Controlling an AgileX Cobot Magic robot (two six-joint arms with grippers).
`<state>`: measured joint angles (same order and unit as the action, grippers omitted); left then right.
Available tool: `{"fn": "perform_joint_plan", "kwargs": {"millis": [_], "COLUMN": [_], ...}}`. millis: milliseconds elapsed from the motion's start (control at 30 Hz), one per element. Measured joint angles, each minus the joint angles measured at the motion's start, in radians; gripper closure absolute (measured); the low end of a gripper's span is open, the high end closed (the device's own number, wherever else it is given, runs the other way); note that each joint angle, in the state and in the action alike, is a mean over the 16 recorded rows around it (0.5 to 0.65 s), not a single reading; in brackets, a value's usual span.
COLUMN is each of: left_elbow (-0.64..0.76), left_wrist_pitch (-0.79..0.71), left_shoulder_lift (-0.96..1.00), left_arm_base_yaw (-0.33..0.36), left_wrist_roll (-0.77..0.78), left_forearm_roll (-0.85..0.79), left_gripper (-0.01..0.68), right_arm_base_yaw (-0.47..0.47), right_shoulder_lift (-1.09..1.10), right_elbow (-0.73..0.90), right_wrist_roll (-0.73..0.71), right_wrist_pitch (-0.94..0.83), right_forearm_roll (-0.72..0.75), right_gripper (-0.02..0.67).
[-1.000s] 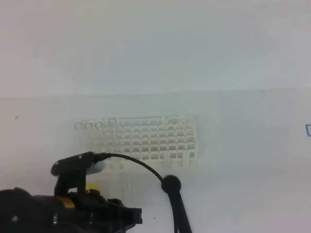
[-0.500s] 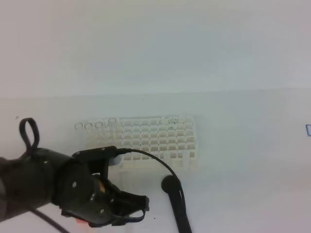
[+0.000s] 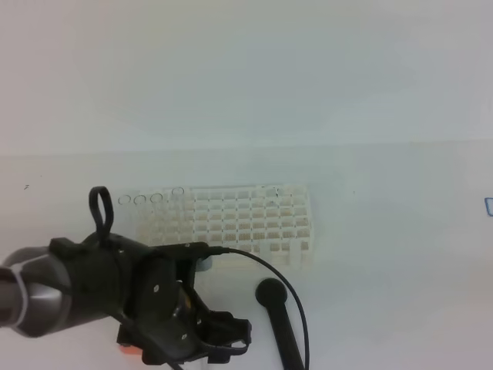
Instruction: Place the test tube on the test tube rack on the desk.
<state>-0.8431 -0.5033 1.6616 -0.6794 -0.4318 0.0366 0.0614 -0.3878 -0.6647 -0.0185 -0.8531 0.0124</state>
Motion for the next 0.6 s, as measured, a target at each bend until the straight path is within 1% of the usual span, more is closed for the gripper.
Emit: {"fn": "perform_joint_plan", "kwargs": {"millis": [367, 500, 600], "left_elbow": [-0.025, -0.028, -0.030], "left_wrist_pitch": [-0.018, -0.030, -0.037], "left_shoulder_lift": [0.066, 0.076, 0.081], "left_arm_base_yaw": [0.000, 0.000, 0.000], "left_wrist_roll": [-0.005, -0.005, -0.007], "left_forearm_roll": [-0.012, -0.017, -0.019], "left_gripper": [0.212, 0.257, 0.321], "right_arm_base_yaw": [0.000, 0.000, 0.000], "right_shoulder_lift": [0.000, 0.000, 0.000], "right_elbow": [0.000, 0.000, 0.000], "right_wrist_roll": [0.000, 0.000, -0.001], "right_wrist_pitch": [-0.001, -0.001, -0.002], "right_forearm_roll": [0.003, 0.003, 0.003], "right_gripper": [0.650, 0.650, 0.650]}}
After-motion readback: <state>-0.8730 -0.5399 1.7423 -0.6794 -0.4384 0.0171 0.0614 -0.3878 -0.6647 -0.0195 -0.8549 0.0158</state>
